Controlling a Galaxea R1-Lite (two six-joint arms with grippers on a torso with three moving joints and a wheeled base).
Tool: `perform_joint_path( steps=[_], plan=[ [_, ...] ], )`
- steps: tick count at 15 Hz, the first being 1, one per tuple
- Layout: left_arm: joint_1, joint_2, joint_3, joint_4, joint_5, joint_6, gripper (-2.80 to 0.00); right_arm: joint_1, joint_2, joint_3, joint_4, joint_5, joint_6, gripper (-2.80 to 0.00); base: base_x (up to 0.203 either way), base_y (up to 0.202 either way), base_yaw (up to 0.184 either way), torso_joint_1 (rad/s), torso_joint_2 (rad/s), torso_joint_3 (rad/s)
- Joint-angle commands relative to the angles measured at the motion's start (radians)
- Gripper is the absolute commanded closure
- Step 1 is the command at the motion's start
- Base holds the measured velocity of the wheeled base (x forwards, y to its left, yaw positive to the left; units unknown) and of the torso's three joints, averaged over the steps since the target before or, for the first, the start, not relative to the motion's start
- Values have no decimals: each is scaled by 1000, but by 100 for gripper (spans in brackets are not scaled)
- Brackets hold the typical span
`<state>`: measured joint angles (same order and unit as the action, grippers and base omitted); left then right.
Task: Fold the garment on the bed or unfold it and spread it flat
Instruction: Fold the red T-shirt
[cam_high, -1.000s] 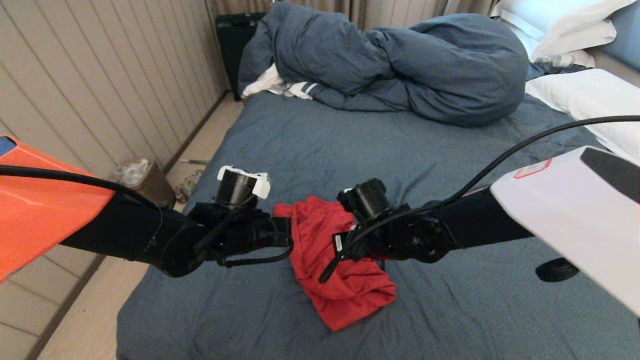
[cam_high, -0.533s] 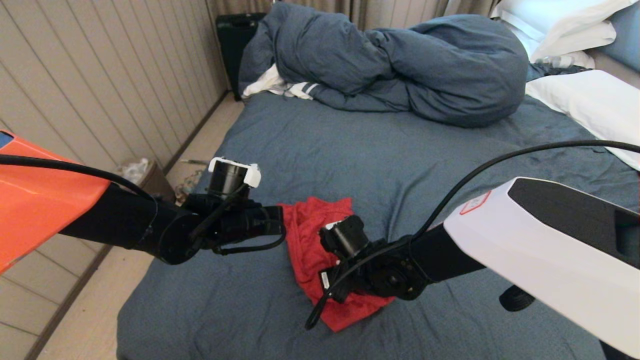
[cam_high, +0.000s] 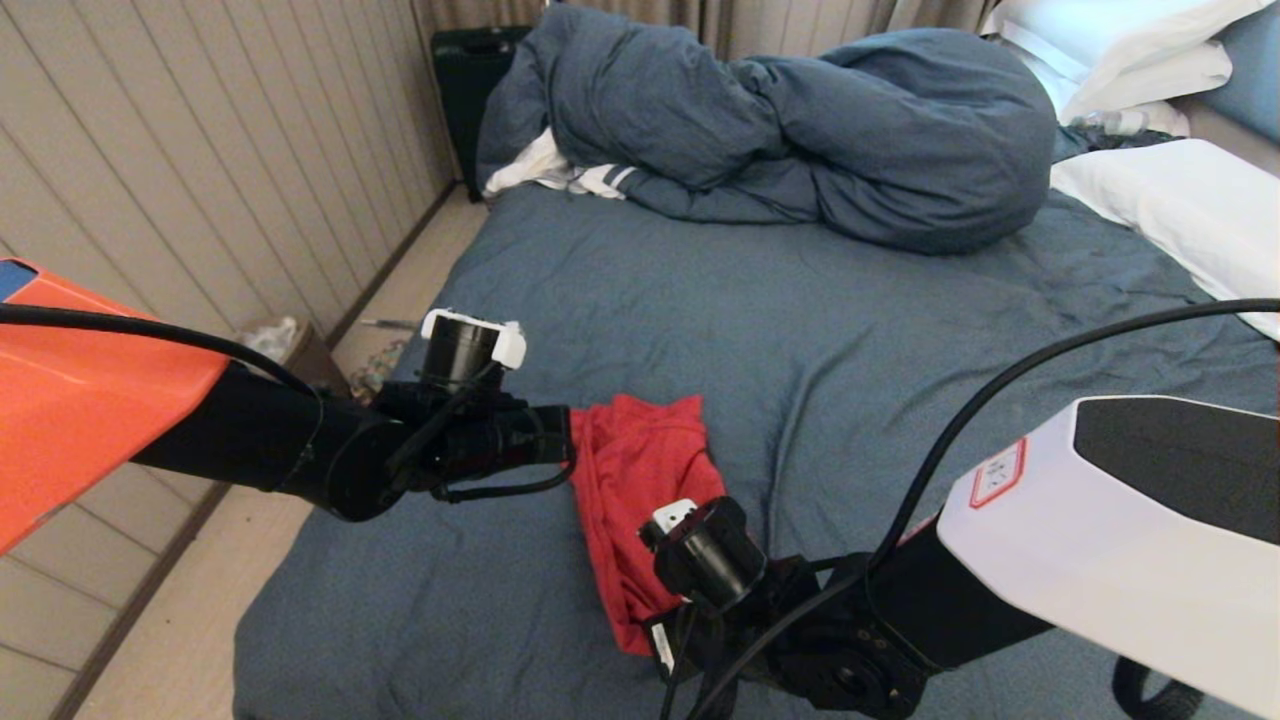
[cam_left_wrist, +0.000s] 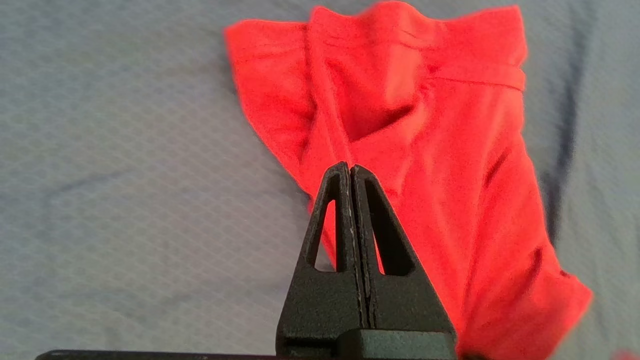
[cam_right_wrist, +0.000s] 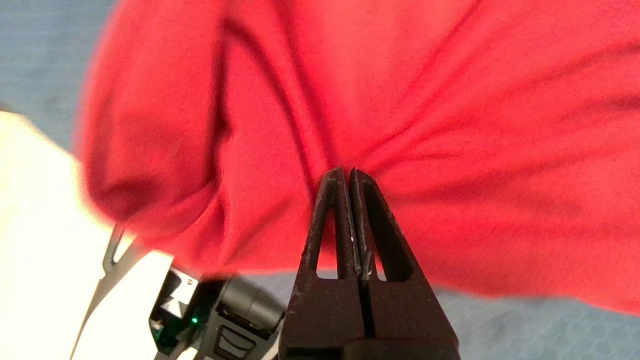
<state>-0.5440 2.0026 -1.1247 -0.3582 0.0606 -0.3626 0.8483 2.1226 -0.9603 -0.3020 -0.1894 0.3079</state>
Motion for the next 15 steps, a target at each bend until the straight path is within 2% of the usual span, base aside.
perform_joint_path(
  steps=[1, 3, 7, 11, 15],
  plan=[
    [-1, 10, -3, -5, 2, -3, 0, 8, -46, 41, -28, -2, 1, 0, 0, 0, 0, 0, 0, 0],
    [8, 10, -16, -1, 2, -3, 0, 6, -93, 75, -75, -5, -5, 0, 0, 0, 0, 0, 0, 0],
    [9, 26, -66, 18, 2, -4, 0, -16, -233, 87, -84, -6, -15, 0, 0, 0, 0, 0, 0, 0],
    [-11, 93, -169, 74, 2, -7, 0, -177, -286, -4, -78, -3, -46, 0, 0, 0, 0, 0, 0, 0],
    [-99, 176, -242, 108, 41, -8, 0, -240, -157, -74, -80, 2, -47, 0, 0, 0, 0, 0, 0, 0]
  ],
)
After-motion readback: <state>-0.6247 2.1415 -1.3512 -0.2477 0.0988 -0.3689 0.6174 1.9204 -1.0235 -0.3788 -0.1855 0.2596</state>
